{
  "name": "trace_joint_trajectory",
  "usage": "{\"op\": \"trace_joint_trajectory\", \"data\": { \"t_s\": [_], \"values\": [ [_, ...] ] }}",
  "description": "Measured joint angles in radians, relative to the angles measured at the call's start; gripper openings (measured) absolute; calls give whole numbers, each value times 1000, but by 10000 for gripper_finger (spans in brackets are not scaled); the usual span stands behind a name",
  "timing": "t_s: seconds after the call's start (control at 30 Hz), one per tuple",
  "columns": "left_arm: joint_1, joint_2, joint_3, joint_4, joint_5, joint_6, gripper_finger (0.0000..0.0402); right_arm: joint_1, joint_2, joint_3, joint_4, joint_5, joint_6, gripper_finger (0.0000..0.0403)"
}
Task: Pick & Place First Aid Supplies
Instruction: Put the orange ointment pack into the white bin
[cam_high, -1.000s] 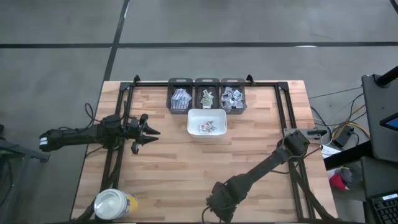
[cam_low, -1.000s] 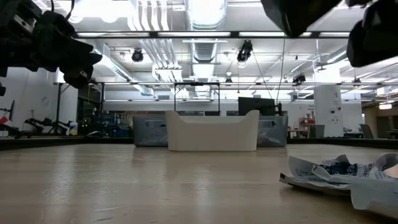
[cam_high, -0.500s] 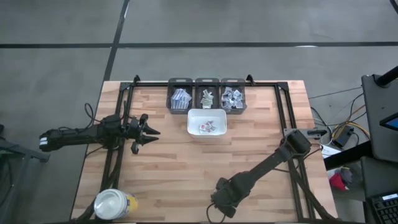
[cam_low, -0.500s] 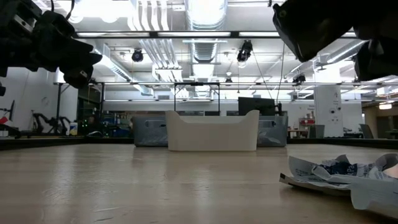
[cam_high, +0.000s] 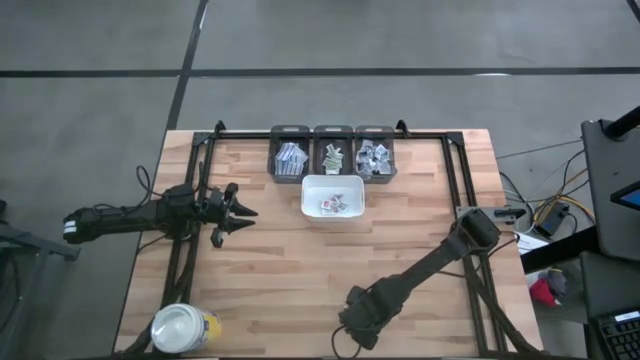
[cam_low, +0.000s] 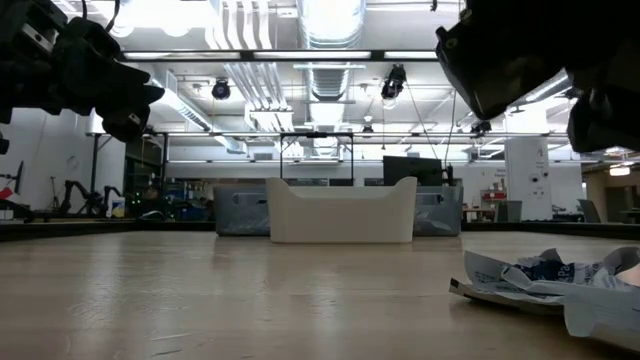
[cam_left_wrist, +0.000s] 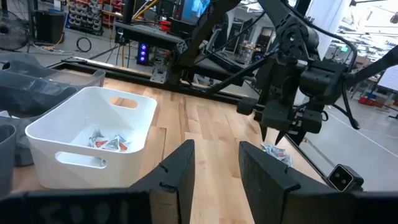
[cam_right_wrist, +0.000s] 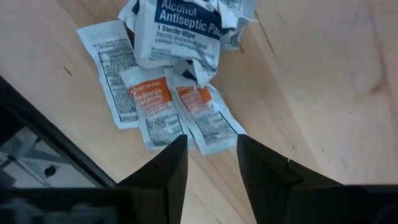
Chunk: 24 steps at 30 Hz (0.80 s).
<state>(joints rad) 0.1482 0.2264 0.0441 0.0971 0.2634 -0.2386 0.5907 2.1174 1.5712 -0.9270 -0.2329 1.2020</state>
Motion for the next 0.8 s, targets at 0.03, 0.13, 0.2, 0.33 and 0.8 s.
{"op": "trace_joint_trajectory", "data": {
  "t_s": [0.03,0.13,0.2,0.33,0.8],
  "values": [
    [0,0,0,0,0,0,119,0,0,-10,17,0,5,139],
    [0,0,0,0,0,0,119,0,0,-31,51,0,12,138],
    [0,0,0,0,0,0,120,0,0,-38,49,0,14,135],
    [0,0,0,0,0,0,120,0,0,-49,47,0,13,126],
    [0,0,0,0,0,2,120,-1,-5,-99,55,-4,7,67]
  ]
}}
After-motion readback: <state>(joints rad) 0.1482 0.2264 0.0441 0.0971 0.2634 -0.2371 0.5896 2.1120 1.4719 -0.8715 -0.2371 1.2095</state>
